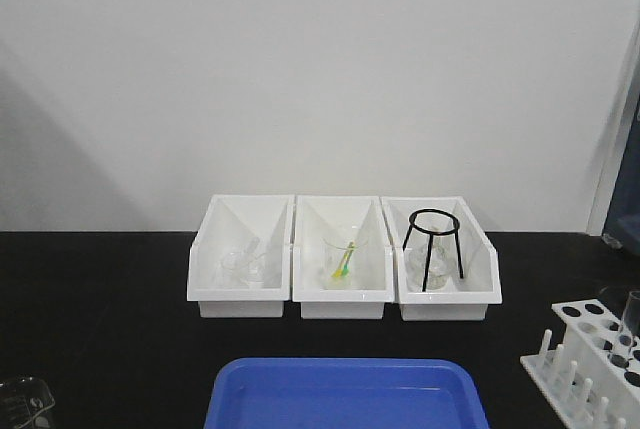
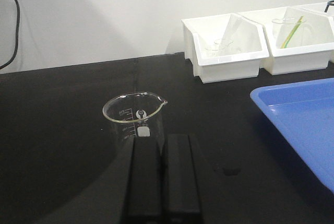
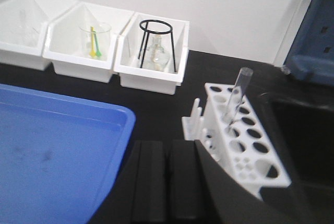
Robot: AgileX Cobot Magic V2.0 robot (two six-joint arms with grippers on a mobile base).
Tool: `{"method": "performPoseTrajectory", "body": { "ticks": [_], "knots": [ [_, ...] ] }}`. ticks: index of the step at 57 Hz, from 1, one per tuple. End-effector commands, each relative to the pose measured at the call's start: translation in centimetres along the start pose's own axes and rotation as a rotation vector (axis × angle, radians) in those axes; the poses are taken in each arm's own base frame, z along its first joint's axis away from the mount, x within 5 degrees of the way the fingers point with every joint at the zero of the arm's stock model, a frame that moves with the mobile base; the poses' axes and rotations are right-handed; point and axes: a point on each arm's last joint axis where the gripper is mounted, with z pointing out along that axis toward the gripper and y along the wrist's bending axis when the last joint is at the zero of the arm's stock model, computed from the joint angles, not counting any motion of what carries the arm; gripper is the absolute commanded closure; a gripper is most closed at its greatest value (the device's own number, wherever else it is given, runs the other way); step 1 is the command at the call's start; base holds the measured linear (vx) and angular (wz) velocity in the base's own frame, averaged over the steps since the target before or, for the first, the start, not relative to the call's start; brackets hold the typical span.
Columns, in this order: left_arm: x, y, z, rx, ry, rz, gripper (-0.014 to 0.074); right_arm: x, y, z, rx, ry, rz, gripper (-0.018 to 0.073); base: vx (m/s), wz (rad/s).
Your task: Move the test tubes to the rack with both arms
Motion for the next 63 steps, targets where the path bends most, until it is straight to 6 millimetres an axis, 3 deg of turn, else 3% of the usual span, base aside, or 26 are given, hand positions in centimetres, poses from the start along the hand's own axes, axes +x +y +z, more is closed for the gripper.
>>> {"method": "performPoseTrajectory", "body": {
  "ticks": [1, 9, 18, 33, 63],
  "knots": [
    [0.1, 0.1, 0.0, -0.011, -0.072, -0.008, 0.0617, 1.6, 0.3, -0.7, -0.014, -0.167, 0.058, 0.0567, 0.00, 0.00],
    [0.1, 0.1, 0.0, -0.011, -0.072, -0.008, 0.0617, 6.4, 1.0, -0.4, -0.042, -0.219, 0.113, 0.0567, 0.00, 0.00],
    [0.1, 0.1, 0.0, -0.011, -0.072, -0.008, 0.0617, 9.2, 1.5, 0.6, -0.062, -0.249, 0.214, 0.0567, 0.00, 0.00],
    [0.1, 0.1, 0.0, -0.011, -0.072, -0.008, 0.0617, 9.2, 0.7, 0.5, 0.086, -0.250, 0.188, 0.0567, 0.00, 0.00],
    [0.1, 0.1, 0.0, -0.011, -0.072, -0.008, 0.0617, 9.3, 0.7, 0.5, 0.086, -0.235, 0.192, 0.0567, 0.00, 0.00]
  ]
}}
